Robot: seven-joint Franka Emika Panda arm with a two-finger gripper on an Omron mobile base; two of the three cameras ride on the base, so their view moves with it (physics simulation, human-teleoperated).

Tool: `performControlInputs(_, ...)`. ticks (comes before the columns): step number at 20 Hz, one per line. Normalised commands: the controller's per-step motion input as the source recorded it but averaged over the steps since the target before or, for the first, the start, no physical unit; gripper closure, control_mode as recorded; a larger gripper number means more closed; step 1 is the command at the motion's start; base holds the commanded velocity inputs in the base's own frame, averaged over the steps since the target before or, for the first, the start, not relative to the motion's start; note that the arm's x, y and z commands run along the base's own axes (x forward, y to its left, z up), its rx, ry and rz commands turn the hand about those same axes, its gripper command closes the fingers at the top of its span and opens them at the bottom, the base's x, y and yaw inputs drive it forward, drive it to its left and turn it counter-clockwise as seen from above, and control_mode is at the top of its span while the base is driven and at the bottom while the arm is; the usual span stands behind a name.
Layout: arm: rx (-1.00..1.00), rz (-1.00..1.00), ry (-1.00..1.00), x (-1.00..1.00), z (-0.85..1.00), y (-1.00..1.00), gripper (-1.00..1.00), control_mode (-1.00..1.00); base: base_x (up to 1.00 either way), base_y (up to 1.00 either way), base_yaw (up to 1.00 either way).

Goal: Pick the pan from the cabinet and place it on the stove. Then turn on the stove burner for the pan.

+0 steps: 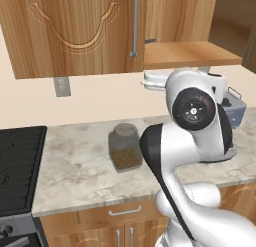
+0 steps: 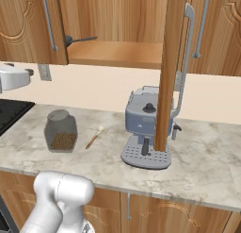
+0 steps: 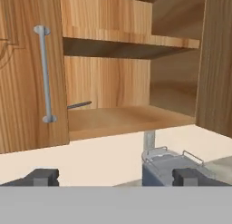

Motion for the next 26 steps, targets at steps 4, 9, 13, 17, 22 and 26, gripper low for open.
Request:
performControlInputs(4,0.07,0.22,-0.22,0.44,0.16,0.2,-1.0,-1.0,0.0,0.0,0.0)
performControlInputs(9,0.02,0.11,-0.21,0.34,0.09,0.27,-1.0,-1.0,0.0,0.0,0.0)
performControlInputs(13,0.0,0.0,-0.14,0.19,0.0,0.22,-1.0,-1.0,0.0,0.0,0.0)
performControlInputs(17,0.0,0.0,0.0,0.32,0.0,0.07,-1.0,-1.0,0.0,0.0,0.0)
performControlInputs(22,0.0,0.0,0.02,0.44,-0.1,0.0,-1.0,-1.0,0.0,0.0,0.0)
performControlInputs(26,0.0,0.0,0.0,0.49,-0.08,0.0,-1.0,-1.0,0.0,0.0,0.0)
